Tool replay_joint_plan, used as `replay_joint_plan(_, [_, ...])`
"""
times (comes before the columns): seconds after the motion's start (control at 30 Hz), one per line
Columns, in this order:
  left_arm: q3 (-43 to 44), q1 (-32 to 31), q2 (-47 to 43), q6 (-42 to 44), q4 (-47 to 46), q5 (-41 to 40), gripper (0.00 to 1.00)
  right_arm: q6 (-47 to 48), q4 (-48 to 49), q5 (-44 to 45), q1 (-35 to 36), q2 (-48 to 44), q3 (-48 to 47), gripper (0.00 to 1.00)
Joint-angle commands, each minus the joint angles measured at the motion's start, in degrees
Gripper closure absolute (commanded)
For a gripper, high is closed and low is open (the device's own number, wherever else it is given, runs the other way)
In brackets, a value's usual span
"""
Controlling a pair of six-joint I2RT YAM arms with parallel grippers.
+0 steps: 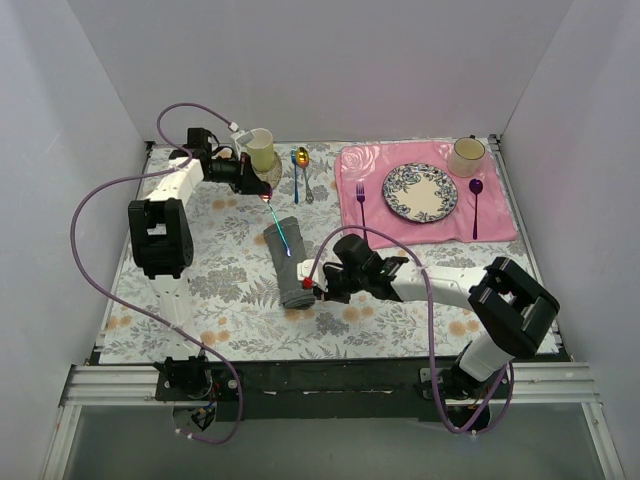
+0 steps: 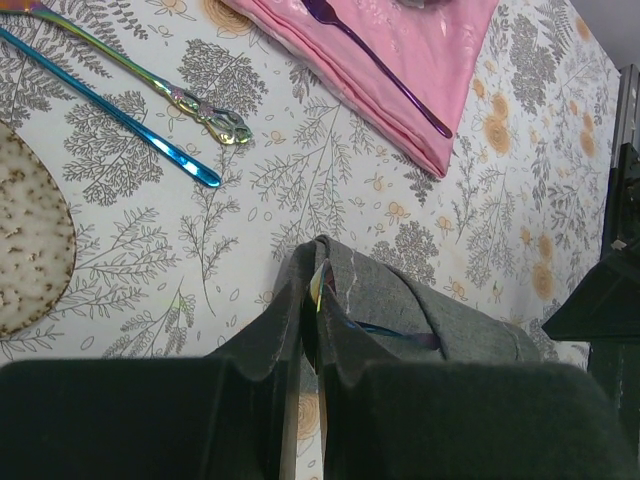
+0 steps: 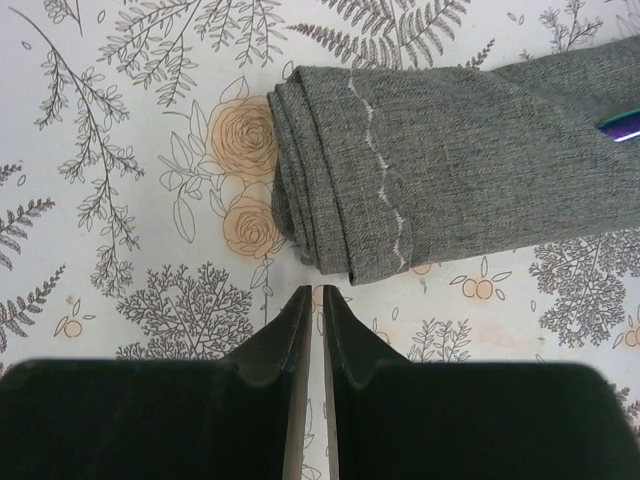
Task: Fold the napkin into a case and place the utensils inside
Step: Insert the spoon into the folded napkin.
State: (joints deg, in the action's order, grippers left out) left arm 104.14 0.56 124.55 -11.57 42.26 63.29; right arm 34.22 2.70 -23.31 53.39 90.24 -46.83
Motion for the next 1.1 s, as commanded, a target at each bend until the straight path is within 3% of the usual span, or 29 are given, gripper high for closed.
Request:
replay_joint_plan(0.0, [3.61, -1.61, 0.51, -1.08, -1.65, -0.36, 1.00, 2.52, 4.95, -0.77, 0.14, -2.78, 2.09, 0.84])
replay_joint_plan(0.33, [7.40, -2.58, 3.50, -0.73, 1.85, 2.10, 1.00, 5.68, 8.46, -1.21, 0.23, 0.11, 3.85, 0.85])
replay_joint_plan(1.07, [1.86, -6.36, 4.21, 1.91, 5.73, 1.58, 1.00, 6.83, 11.54, 0.11, 0.23, 5.30, 2.62, 0.89])
